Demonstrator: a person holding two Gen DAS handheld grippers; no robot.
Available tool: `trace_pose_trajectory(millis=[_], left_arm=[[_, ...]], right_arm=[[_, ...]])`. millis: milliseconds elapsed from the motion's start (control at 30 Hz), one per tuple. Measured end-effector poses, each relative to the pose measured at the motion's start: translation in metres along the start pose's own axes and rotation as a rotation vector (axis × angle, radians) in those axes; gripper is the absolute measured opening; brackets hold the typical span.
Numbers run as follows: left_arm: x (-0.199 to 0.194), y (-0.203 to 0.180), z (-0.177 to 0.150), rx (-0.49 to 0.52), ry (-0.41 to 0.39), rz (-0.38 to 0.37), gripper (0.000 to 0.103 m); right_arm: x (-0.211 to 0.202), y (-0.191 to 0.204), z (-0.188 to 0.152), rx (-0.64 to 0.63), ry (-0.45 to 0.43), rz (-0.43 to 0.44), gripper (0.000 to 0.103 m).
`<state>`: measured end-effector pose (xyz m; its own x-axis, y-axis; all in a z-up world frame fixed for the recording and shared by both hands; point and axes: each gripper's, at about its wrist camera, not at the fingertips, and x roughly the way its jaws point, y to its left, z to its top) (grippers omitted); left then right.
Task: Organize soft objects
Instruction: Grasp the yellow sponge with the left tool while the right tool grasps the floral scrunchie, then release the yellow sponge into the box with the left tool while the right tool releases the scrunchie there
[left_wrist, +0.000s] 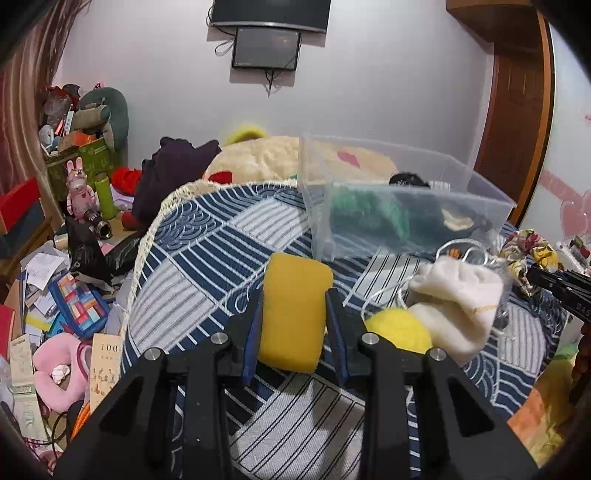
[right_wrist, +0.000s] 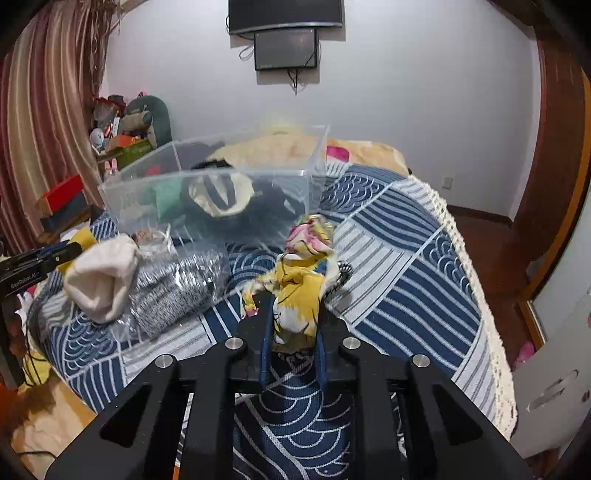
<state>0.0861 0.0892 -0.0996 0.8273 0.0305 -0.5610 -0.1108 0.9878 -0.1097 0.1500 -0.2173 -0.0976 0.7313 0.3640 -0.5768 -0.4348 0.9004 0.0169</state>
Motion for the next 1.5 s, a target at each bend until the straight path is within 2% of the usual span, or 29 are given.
trace_pose_trajectory(millis=[133, 400, 533, 700, 767, 933, 1067, 1100, 1133, 1167, 1300, 1500], left_arm=[[-0.013, -0.002, 0.012, -0.006, -0.040, -0.025, 0.032], [-0.031, -0.016, 0.035, 0.016, -0.106, -0.071, 0.032], [-0.032, -0.022, 0.037, 0.025, -0.110, -0.084, 0.032], [-0.031, -0.026, 0.034, 0.039, -0.101, -0.085, 0.032], [-0.030, -0.026, 0.033, 0.043, -0.095, -0.085, 0.032], [-0.029, -0.027, 0.031, 0.046, -0.091, -0.084, 0.032], [-0.027, -0.029, 0.029, 0.049, -0.083, -0.084, 0.033], [-0.026, -0.030, 0.028, 0.051, -0.081, -0.083, 0.033], [-0.026, -0.031, 0.028, 0.054, -0.080, -0.083, 0.033], [-0.026, -0.031, 0.029, 0.058, -0.081, -0.081, 0.032], [-0.029, -0.033, 0.033, 0.071, -0.097, -0.075, 0.033], [-0.031, -0.032, 0.049, 0.063, -0.128, -0.083, 0.033]], right_arm=[[-0.013, -0.002, 0.012, 0.004, -0.051, 0.000, 0.016], [-0.023, 0.009, 0.032, -0.009, -0.115, 0.060, 0.016], [-0.005, 0.017, 0.031, -0.018, -0.088, 0.089, 0.016], [0.018, 0.023, 0.017, -0.027, 0.005, 0.089, 0.018], [0.017, 0.021, 0.012, -0.026, 0.019, 0.083, 0.022], [0.005, 0.009, 0.009, 0.002, 0.016, 0.062, 0.046], [-0.001, 0.001, 0.013, 0.016, -0.008, 0.048, 0.046], [-0.001, 0.001, 0.014, 0.018, -0.006, 0.050, 0.038], [0.000, 0.000, 0.014, 0.023, -0.007, 0.052, 0.020], [0.002, -0.001, 0.014, 0.023, 0.004, 0.059, 0.011], [0.006, 0.001, 0.014, 0.015, 0.009, 0.045, 0.007], [-0.021, 0.011, 0.033, 0.001, -0.093, 0.079, 0.007]])
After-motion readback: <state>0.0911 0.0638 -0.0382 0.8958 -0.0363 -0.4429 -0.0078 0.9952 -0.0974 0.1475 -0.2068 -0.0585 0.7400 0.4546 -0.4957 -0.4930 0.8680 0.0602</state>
